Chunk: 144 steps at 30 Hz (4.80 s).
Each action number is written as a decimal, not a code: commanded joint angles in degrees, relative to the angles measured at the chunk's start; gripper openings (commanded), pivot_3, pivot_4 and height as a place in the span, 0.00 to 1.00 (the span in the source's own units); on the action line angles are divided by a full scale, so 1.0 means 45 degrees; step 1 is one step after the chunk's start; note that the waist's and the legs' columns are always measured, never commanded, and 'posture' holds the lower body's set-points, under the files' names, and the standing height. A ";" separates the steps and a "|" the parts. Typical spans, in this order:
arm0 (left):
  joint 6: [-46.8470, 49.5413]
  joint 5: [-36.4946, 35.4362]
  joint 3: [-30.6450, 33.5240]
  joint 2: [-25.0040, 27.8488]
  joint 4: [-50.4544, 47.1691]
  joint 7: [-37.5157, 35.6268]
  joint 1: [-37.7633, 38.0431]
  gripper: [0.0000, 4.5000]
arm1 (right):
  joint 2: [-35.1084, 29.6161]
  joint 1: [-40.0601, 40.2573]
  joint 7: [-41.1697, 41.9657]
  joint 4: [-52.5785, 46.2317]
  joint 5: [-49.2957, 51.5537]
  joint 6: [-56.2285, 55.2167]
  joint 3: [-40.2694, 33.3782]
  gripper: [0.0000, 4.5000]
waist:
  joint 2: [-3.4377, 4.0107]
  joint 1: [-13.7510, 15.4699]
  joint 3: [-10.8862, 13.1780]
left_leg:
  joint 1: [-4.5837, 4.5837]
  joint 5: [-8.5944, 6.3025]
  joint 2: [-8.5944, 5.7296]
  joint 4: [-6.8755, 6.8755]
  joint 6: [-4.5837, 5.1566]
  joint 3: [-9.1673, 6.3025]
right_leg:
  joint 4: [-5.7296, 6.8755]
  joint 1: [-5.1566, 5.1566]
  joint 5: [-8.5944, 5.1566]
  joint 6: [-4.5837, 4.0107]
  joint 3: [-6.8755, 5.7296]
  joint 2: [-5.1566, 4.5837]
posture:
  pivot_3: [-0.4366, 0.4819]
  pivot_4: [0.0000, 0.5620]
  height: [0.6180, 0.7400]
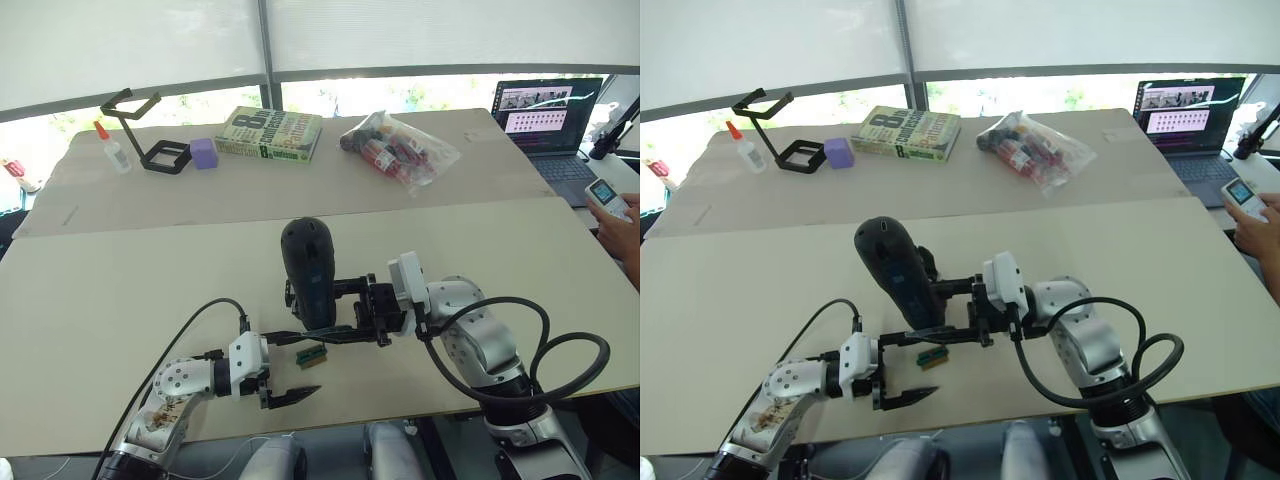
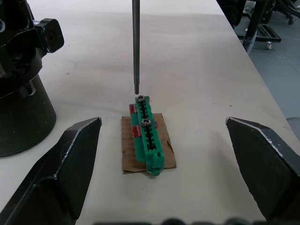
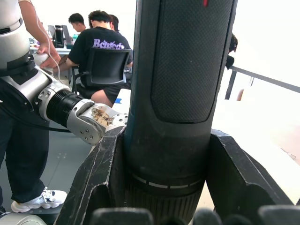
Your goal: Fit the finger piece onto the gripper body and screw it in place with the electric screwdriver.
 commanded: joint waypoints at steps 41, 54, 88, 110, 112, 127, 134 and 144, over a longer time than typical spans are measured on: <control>0.0837 -0.0010 -0.0351 0.0128 -0.0750 0.0032 0.0208 1.00 | -0.0051 0.0124 -0.0023 -0.0884 0.0496 0.0025 -0.0138 0.44 | 0.0000 0.0006 0.0000 | -0.0001 0.0000 0.0000 0.0000 0.0000 0.0000 | 0.0000 0.0000 0.0000 0.0000 0.0000 0.0000 | 0.48 0.27 1.00; 0.0684 0.0044 -0.0310 0.0122 -0.0591 -0.0003 0.0243 1.00 | 0.0003 0.0029 -0.0005 -0.0624 0.0362 -0.0039 -0.0091 0.44 | 0.0000 0.0006 0.0000 | -0.0001 0.0000 0.0000 0.0001 0.0000 0.0000 | 0.0000 0.0000 0.0000 0.0000 0.0000 0.0000 | 0.48 0.27 1.00; -0.0727 -0.0293 0.0325 0.0278 0.0749 -0.0237 0.0279 1.00 | 0.0097 -0.0259 -0.0128 -0.0970 0.0838 0.0178 -0.0191 0.44 | 0.0000 0.0003 0.0000 | 0.0003 0.0001 0.0001 0.0001 -0.0001 0.0000 | 0.0004 0.0002 0.0000 0.0000 0.0000 0.0000 | 0.48 0.27 1.00; 0.1704 -0.4821 0.3298 0.1941 -0.3540 -0.1127 0.0843 1.00 | -0.1933 -0.1231 -0.1252 -0.3656 0.4116 0.2723 -0.2865 0.44 | -0.0017 0.0006 0.0014 | -0.0020 -0.0002 0.0003 -0.0005 0.0003 -0.0004 | -0.0006 -0.0015 -0.0001 -0.0002 -0.0002 0.0000 | 0.48 0.27 1.00; 0.2123 -0.5293 0.3524 0.1897 -0.4068 -0.0843 0.0659 1.00 | -0.2197 -0.1438 -0.1594 -0.3786 0.4590 0.3086 -0.3325 0.44 | -0.0018 0.0010 0.0015 | -0.0020 -0.0002 0.0004 -0.0006 0.0002 -0.0004 | -0.0005 -0.0016 -0.0002 -0.0003 -0.0003 0.0001 | 0.48 0.27 1.00; 0.3663 -0.6323 0.5341 0.1713 -0.3211 0.0591 -0.1197 1.00 | -0.2255 -0.4387 -0.3250 -0.1949 0.5528 0.4615 -0.4000 0.44 | -0.0024 -0.0021 0.0019 | -0.0020 0.0000 0.0003 -0.0009 0.0000 0.0002 | -0.0007 -0.0017 -0.0001 -0.0003 -0.0003 0.0003 | 0.48 0.27 1.00; 0.3972 -0.6333 0.5683 0.1851 -0.3186 0.0378 -0.1002 1.00 | -0.1213 -0.5203 -0.3049 -0.1088 0.4583 0.4115 -0.3191 0.44 | -0.0025 -0.0026 0.0019 | -0.0033 0.0000 0.0002 -0.0009 0.0000 -0.0001 | -0.0005 -0.0027 -0.0001 -0.0003 -0.0005 0.0002 | 0.48 0.27 1.00; 0.3534 -0.5488 0.5599 0.1372 -0.3060 0.0877 -0.0387 1.00 | 0.0233 -0.5670 -0.2356 0.0238 0.2830 0.3052 -0.2213 0.44 | -0.0024 -0.0055 0.0019 | -0.0037 0.0001 0.0003 -0.0012 -0.0002 -0.0003 | 0.0000 -0.0033 -0.0001 -0.0003 -0.0010 0.0004 | 0.48 0.27 1.00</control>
